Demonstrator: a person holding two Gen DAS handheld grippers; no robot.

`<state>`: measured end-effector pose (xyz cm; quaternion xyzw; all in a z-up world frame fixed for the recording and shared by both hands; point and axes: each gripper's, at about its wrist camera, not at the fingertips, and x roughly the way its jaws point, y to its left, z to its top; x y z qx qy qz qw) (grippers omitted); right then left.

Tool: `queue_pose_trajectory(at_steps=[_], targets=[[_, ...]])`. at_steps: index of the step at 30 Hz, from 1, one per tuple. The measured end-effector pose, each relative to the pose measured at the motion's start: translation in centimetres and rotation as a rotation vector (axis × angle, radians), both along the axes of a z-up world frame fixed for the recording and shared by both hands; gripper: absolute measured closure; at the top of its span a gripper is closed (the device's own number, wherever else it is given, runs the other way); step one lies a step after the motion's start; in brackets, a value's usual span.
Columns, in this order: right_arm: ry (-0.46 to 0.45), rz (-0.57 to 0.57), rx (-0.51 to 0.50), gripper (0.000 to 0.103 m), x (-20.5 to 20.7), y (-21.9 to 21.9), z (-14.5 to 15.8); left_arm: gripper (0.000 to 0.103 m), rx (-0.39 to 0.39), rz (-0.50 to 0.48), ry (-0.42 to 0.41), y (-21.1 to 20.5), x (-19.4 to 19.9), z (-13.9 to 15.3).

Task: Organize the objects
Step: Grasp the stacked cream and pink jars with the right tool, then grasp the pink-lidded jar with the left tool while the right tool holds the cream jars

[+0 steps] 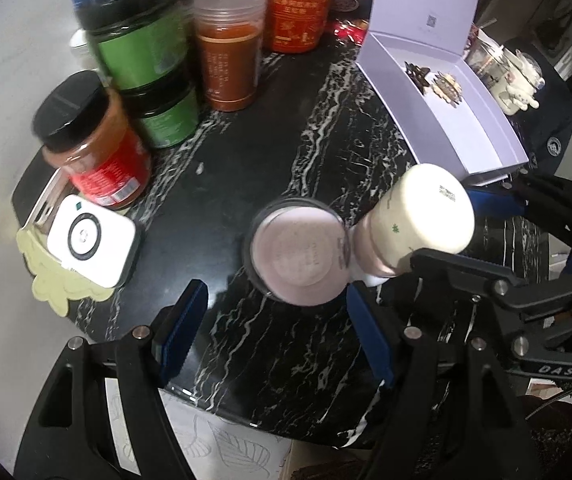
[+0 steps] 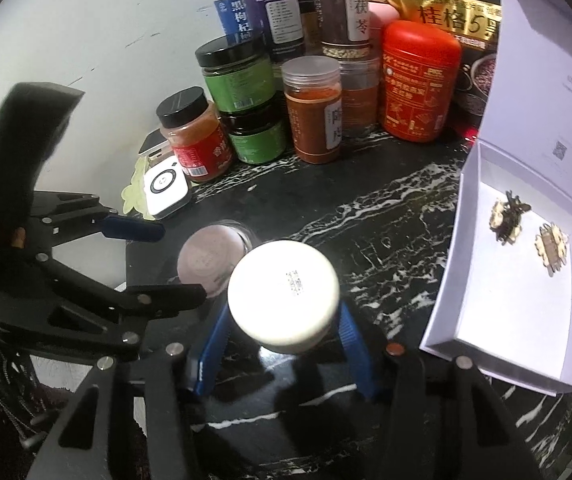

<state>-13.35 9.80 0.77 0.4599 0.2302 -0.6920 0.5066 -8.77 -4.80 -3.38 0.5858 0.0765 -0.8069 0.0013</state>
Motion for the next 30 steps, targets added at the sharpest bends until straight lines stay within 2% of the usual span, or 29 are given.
queue_pose_trajectory(at_steps=[9, 16, 30], targets=[[-0.011, -0.021, -0.005, 0.048, -0.3, 0.9, -0.2, 0.035, 0.034, -0.013, 0.011, 0.7, -1.3, -1.0], [-0.008, -0.008, -0.005, 0.048, -0.1, 0.4, -0.2, 0.055, 0.041, 0.016, 0.034, 0.0, -1.2, -0.9], [0.004, -0.01, -0.018, 0.049, 0.5, 0.5, 0.2, 0.056, 0.05, 0.012, 0.089, -0.4, -0.4, 0.5]])
